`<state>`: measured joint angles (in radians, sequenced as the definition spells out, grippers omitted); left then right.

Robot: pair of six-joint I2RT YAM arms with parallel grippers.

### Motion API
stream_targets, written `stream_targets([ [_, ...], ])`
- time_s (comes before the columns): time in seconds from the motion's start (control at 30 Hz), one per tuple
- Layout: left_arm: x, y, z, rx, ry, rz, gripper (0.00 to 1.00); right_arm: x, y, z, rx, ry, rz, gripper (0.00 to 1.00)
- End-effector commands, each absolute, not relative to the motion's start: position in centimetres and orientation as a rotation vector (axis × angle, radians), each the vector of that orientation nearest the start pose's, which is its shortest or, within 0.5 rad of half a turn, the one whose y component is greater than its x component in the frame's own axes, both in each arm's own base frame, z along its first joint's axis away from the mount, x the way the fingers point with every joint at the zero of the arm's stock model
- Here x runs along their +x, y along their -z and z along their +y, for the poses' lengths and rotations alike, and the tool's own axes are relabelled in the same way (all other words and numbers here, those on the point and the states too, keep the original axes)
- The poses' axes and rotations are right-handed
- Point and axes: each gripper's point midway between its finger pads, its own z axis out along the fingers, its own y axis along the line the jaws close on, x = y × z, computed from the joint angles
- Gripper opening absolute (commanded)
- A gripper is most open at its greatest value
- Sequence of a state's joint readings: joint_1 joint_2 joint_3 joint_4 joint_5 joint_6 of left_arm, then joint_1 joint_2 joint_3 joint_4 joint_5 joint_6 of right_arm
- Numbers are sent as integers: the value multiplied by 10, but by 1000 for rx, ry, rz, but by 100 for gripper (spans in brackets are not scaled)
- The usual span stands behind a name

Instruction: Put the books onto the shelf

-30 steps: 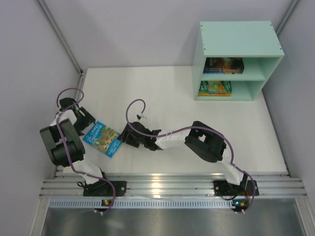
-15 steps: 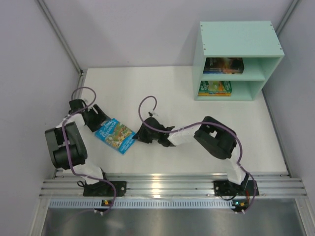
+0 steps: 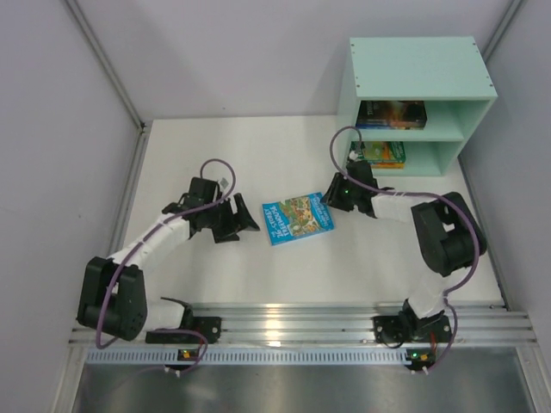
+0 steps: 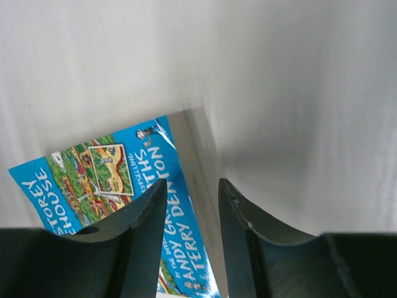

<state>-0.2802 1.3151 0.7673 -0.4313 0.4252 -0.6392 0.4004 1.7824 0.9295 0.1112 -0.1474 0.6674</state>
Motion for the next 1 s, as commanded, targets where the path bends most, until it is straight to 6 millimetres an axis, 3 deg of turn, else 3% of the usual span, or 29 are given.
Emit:
stream_targets([
  [0.0, 296, -129, -164, -275, 741, 2528, 83, 369, -63, 191, 141, -584, 2415, 39],
  [0.03, 303, -130, -162, -209, 709, 2528, 83, 367, -74, 189, 162, -583, 2402, 47],
  [0.07, 309, -134, -166, -174, 720, 2527, 83, 364, -72, 187, 181, -577, 2420, 51],
  [0.1, 326, -138, -174, -134, 742, 2526, 82, 363, -81, 186, 198, -585, 2403, 54],
  [0.23, 367, -143, -203, 85, 852, 2482, 75, 341, -86, 186, 353, -678, 2422, 64],
  [0.3, 387, -140, -217, 147, 897, 2475, 67, 322, -80, 195, 453, -801, 2443, 66],
  [0.33, 392, -139, -221, 164, 906, 2467, 68, 329, -93, 208, 501, -935, 2359, 66],
  [0.37, 398, -139, -228, 184, 930, 2442, 69, 310, -83, 214, 516, -1039, 2383, 66],
  [0.43, 399, -131, -242, 221, 970, 2446, 70, 305, -85, 222, 551, -1125, 2346, 66],
  [0.57, 392, -99, -262, 262, 1015, 2490, 69, 284, -70, 218, 695, -1118, 2358, 66],
  [0.6, 384, -82, -267, 260, 1015, 2531, 67, 282, -68, 217, 706, -1111, 2359, 66],
  [0.7, 360, -61, -275, 257, 1034, 2592, 63, 281, -57, 213, 696, -1056, 2380, 66],
  [0.73, 351, -60, -284, 284, 1039, 2586, 63, 281, -56, 213, 685, -1053, 2383, 66],
  [0.97, 295, -44, -294, 266, 979, 2693, 52, 309, -47, 206, 582, -984, 2369, 67],
])
